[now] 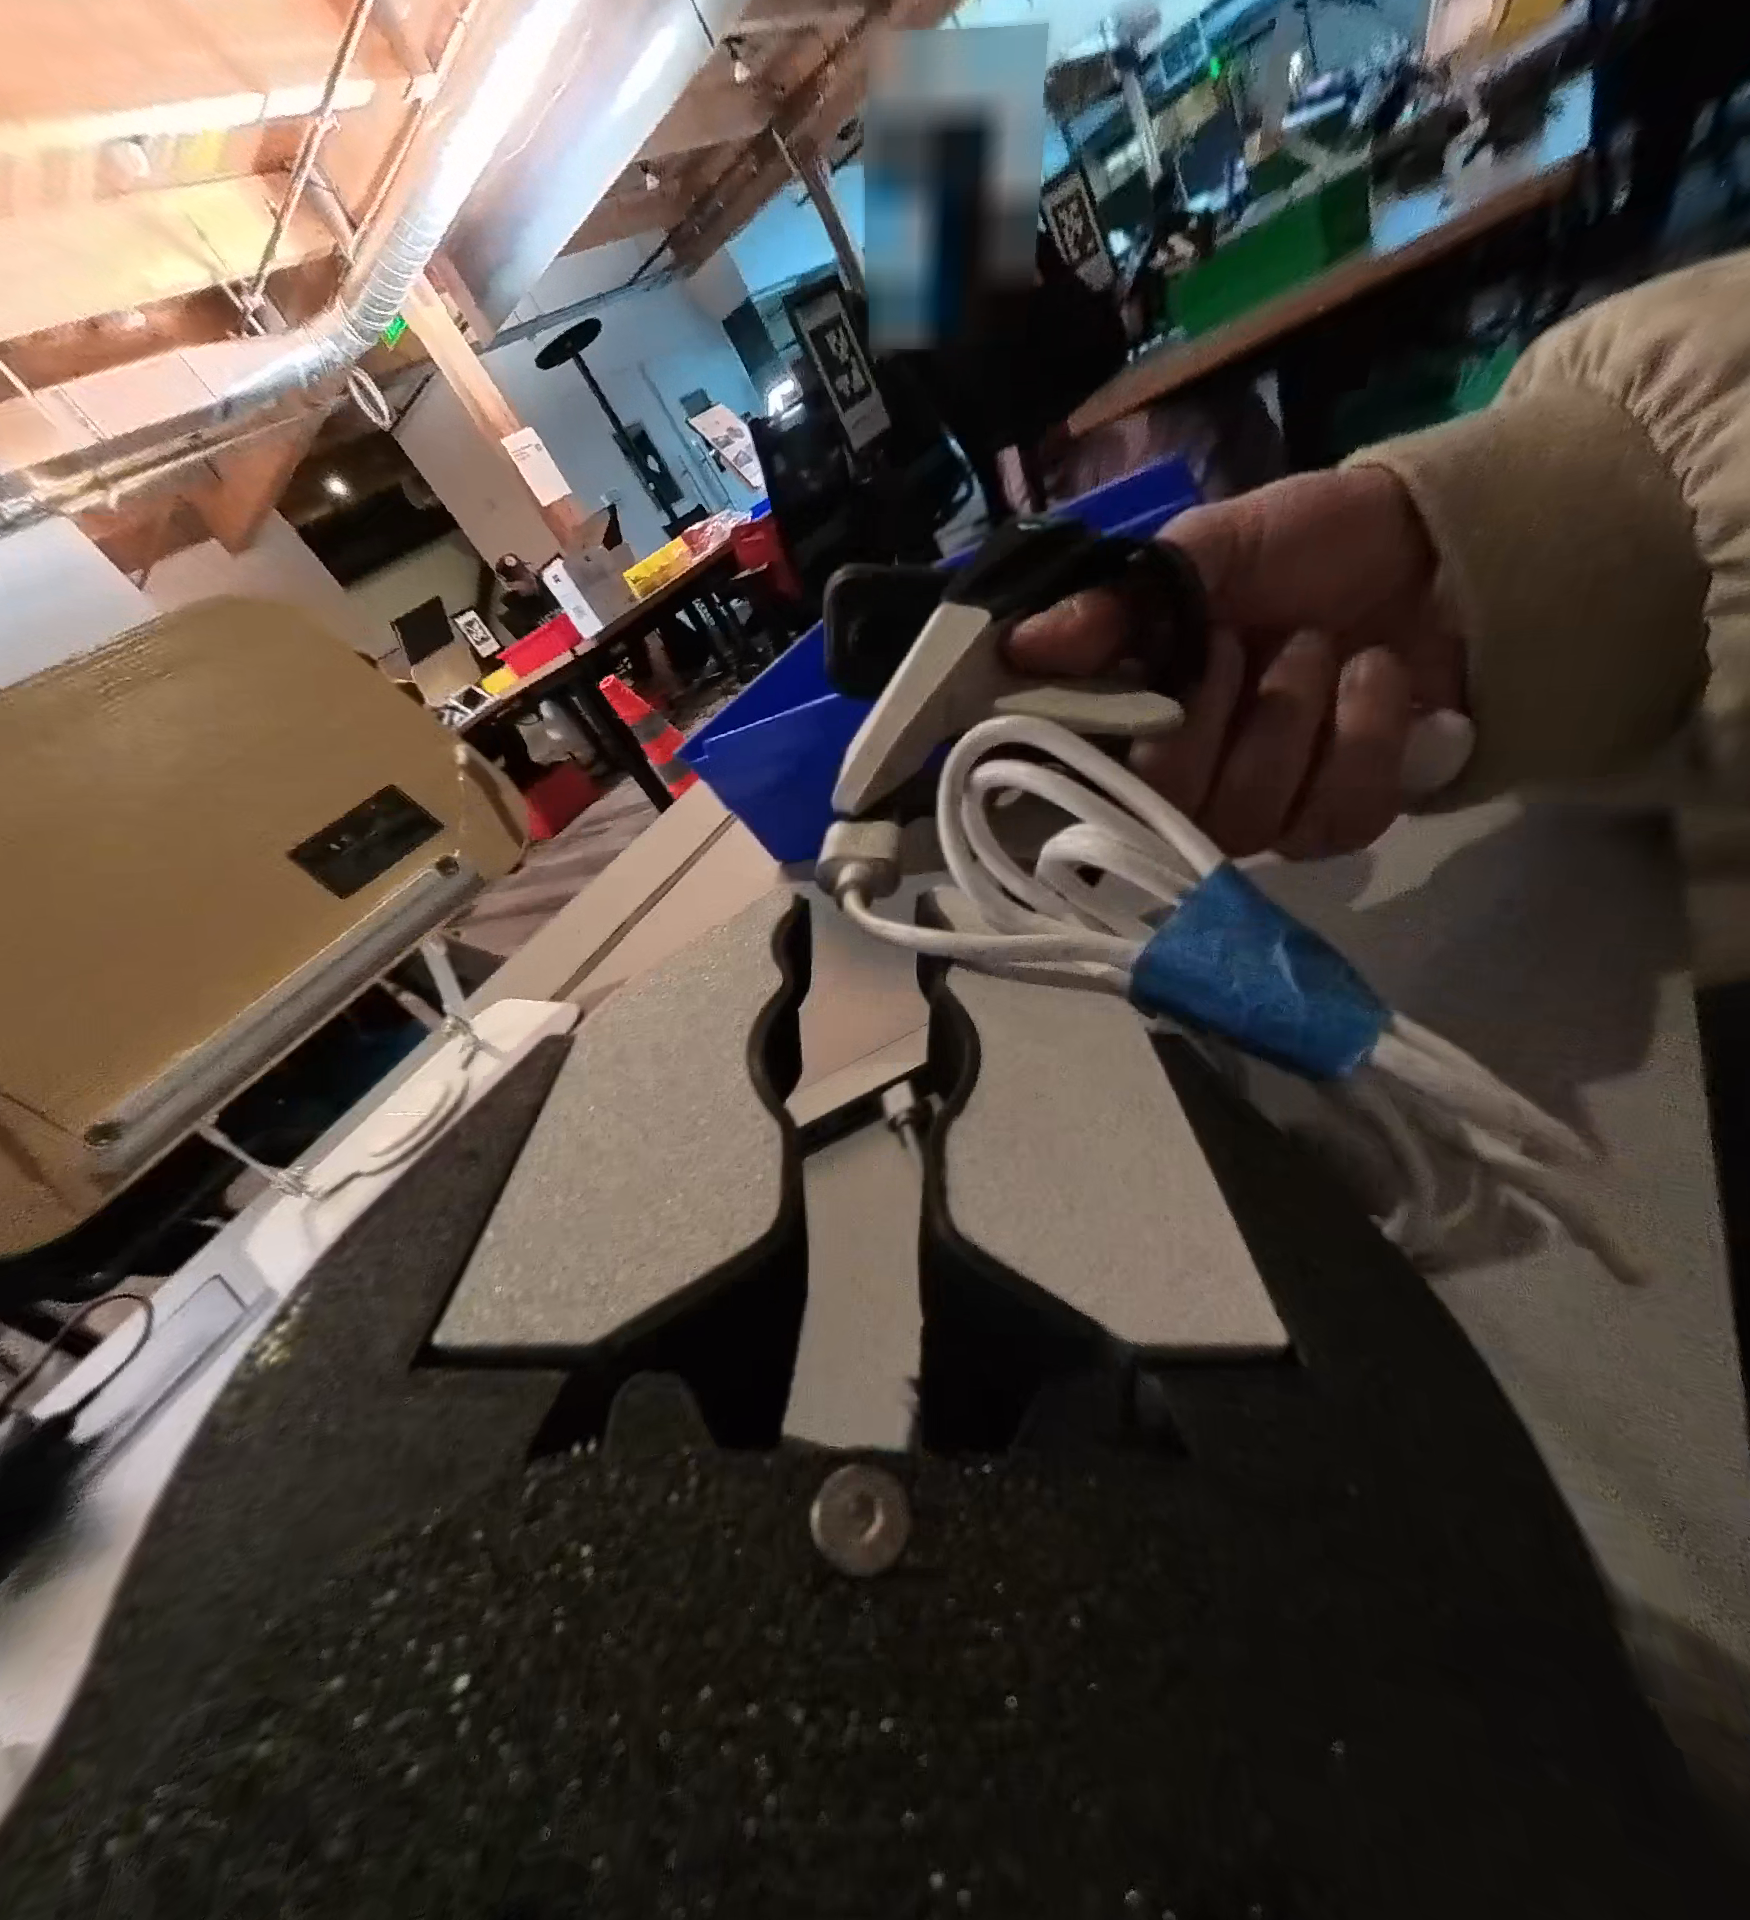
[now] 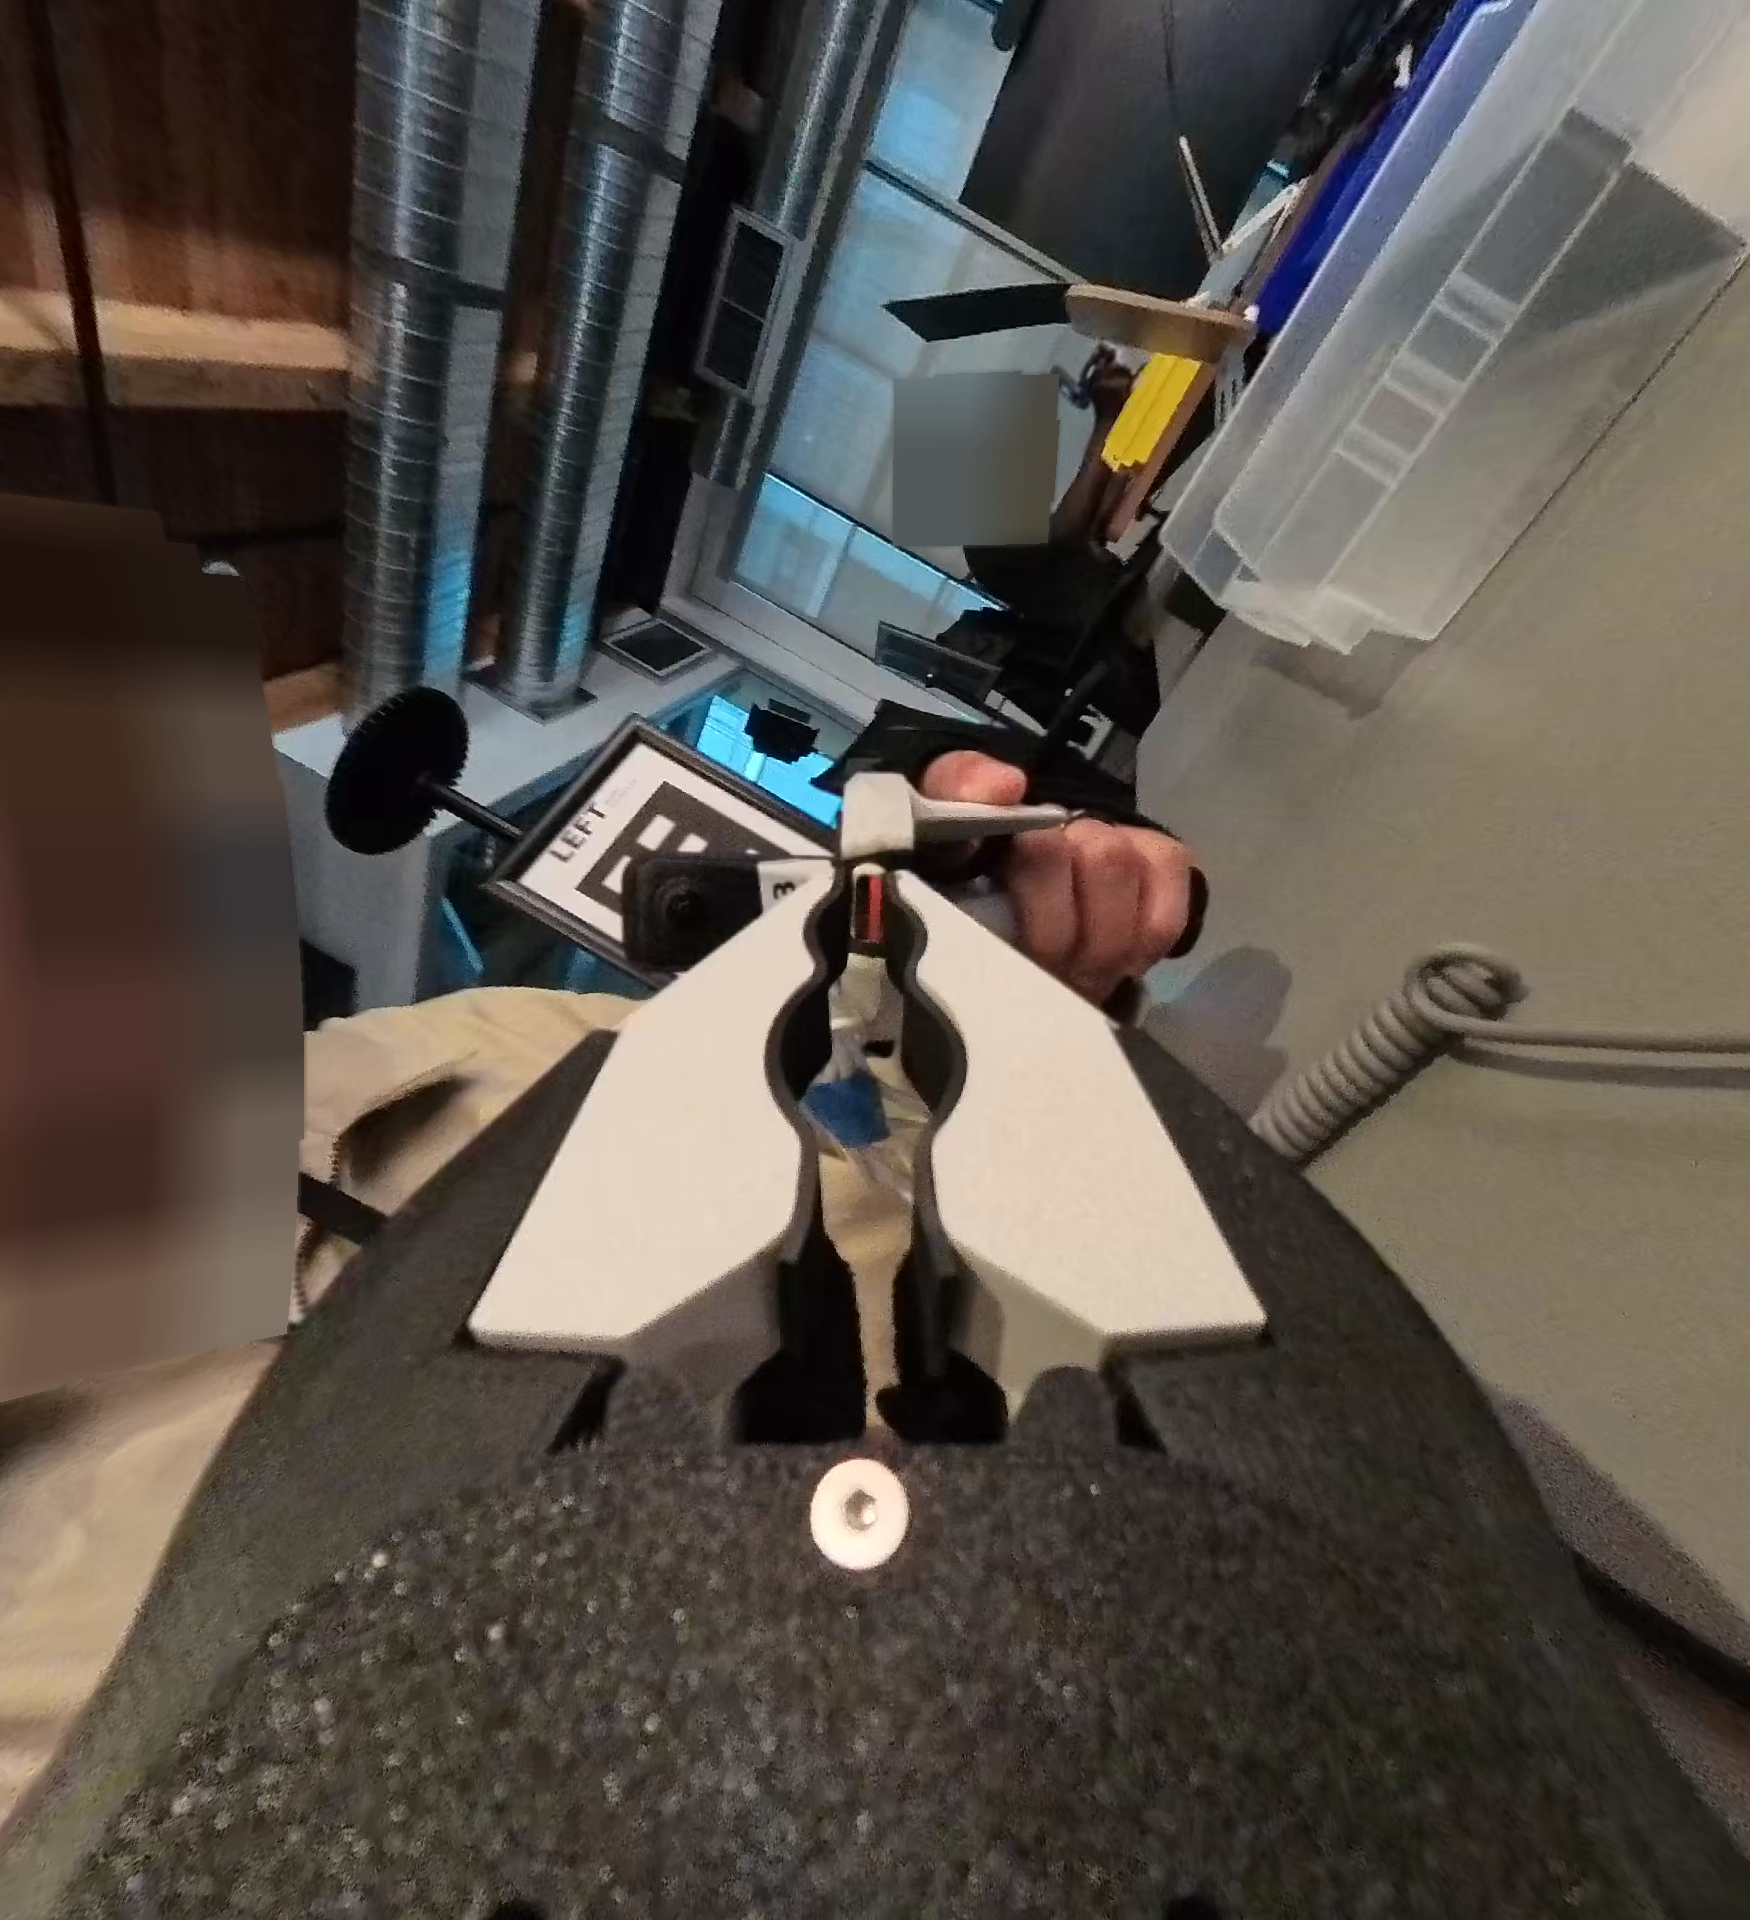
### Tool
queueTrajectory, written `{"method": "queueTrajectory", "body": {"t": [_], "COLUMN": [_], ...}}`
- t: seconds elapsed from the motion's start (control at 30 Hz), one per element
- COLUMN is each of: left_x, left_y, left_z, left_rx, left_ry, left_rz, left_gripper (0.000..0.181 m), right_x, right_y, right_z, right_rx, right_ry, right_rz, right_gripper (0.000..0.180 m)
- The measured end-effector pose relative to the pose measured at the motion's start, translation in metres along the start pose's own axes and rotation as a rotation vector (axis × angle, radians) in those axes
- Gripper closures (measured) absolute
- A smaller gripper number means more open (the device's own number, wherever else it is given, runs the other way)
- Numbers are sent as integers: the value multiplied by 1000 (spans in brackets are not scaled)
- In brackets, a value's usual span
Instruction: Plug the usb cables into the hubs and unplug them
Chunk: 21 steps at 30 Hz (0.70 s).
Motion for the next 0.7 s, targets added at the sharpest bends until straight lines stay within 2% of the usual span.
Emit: {"method": "queueTrajectory", "body": {"t": [0.1,0.5,0.7], "left_x": [1,-1,-4], "left_y": [-2,-3,-5], "left_z": [1,2,1], "left_rx": [0,-3,-19], "left_ry": [5,4,38], "left_rz": [20,-25,27], "left_gripper": [162,170,175], "right_x": [-5,-6,-2], "right_y": [2,2,2], "right_z": [1,1,4], "right_rx": [6,7,60], "right_ry": [-20,-42,-4], "right_rz": [-68,-83,-10], "right_gripper": [175,176,176]}}
Point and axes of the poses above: each gripper's, where its closed fingertips meet, z back along the fingers, y out of its underside, x = y × z across the jaws, the point moved 4 cm from there along z, back along the fingers, and after that the axes turned 4 degrees about -x, right-handed, at the moved point
